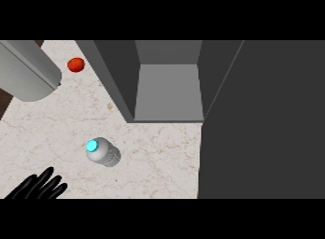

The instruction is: Pick up the bottled water, place it into the cabinet and close the cabinet

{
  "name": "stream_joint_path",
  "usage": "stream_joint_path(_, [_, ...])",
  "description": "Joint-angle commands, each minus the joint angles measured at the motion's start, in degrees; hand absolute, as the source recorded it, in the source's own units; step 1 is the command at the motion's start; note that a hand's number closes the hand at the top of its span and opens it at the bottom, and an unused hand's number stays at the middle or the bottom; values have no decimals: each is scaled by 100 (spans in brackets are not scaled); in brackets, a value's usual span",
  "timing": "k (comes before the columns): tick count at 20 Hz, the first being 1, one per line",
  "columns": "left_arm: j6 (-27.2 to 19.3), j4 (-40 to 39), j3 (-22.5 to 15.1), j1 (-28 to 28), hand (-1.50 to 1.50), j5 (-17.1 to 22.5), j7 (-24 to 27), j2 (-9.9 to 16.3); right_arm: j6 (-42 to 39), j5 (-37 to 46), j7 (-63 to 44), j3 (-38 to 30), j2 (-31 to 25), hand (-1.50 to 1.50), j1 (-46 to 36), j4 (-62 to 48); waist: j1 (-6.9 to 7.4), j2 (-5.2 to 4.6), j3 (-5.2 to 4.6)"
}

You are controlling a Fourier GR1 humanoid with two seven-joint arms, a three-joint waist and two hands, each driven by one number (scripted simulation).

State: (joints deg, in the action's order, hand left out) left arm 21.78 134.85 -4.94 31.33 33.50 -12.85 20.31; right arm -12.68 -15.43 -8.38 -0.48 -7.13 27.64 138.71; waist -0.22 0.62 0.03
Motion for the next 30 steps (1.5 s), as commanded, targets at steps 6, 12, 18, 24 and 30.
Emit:
stream_joint_path(6, [-198,383,596,-120,-150,461,-57,8,-149,-977,-449,-209,-57,-150,852,1418,-102,-14,-4])
stream_joint_path(12, [-44,-450,759,-688,-150,125,5,48,-255,-1342,-360,-584,-179,-150,571,1227,-115,-45,-5])
stream_joint_path(18, [285,-1632,692,-1172,-150,-462,420,-138,-492,-1389,-145,-559,-97,-150,1033,1258,-170,-42,-11])
stream_joint_path(24, [557,-2845,669,-1903,-150,-1201,1111,-328,-826,-1500,222,-783,-195,-150,1236,1041,-199,-52,-13])
stream_joint_path(30, [462,-3795,524,-2335,-150,-1897,1594,-579,-612,-1590,-6,-713,-173,-150,1047,1162,-140,-66,-18])
